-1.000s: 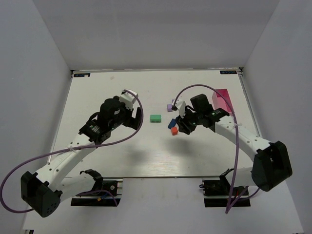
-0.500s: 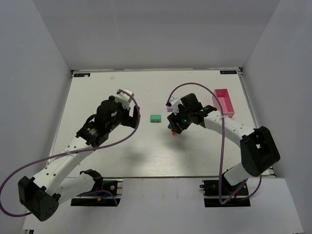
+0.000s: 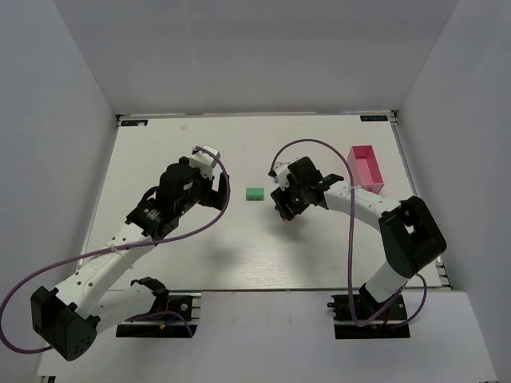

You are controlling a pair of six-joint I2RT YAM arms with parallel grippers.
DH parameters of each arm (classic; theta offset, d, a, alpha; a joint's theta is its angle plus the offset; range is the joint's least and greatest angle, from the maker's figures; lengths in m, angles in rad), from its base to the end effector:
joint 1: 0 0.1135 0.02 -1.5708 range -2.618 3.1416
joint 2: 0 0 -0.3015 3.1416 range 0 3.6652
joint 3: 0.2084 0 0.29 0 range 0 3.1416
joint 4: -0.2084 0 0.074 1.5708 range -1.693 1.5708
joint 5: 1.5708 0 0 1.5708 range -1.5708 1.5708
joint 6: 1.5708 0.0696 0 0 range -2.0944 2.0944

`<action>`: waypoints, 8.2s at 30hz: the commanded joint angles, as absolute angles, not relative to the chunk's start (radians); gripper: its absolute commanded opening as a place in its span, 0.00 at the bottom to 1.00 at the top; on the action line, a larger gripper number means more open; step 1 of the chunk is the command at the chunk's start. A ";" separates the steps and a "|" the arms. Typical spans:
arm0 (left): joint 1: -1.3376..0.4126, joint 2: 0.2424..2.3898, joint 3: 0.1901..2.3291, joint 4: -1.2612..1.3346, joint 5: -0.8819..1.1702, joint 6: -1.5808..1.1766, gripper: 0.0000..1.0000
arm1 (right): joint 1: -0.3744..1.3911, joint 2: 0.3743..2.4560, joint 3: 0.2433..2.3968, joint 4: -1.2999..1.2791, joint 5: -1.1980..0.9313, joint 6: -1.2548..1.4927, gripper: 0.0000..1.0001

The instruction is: Build the wood block tower

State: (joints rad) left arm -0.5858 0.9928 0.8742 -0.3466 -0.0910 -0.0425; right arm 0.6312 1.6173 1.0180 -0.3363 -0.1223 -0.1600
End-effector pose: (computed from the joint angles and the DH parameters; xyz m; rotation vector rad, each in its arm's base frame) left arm 0.2303 -0.1452 0.3277 0.4937 1.9868 -0.3015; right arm 0.3075 0.2352 0.1890 -1.0220 2.3152 0.3448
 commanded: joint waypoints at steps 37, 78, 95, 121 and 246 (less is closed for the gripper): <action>-0.583 0.991 0.870 -0.336 -0.064 -0.051 1.00 | 0.666 1.713 1.071 -0.290 -0.046 -0.140 0.49; -0.583 0.991 0.861 -0.336 -0.046 -0.032 1.00 | 0.655 1.585 1.100 -0.327 -0.206 -0.477 0.33; -0.583 0.991 0.861 -0.336 -0.055 -0.032 1.00 | 0.606 1.766 1.275 -0.379 -0.311 -0.638 0.33; -0.583 0.973 0.861 -0.345 -0.055 -0.032 1.00 | 0.515 2.038 1.539 -0.617 -0.515 -0.960 0.35; -0.606 1.262 1.089 -0.386 0.109 -0.087 0.36 | 0.468 1.256 0.905 -0.282 -0.173 -0.353 0.38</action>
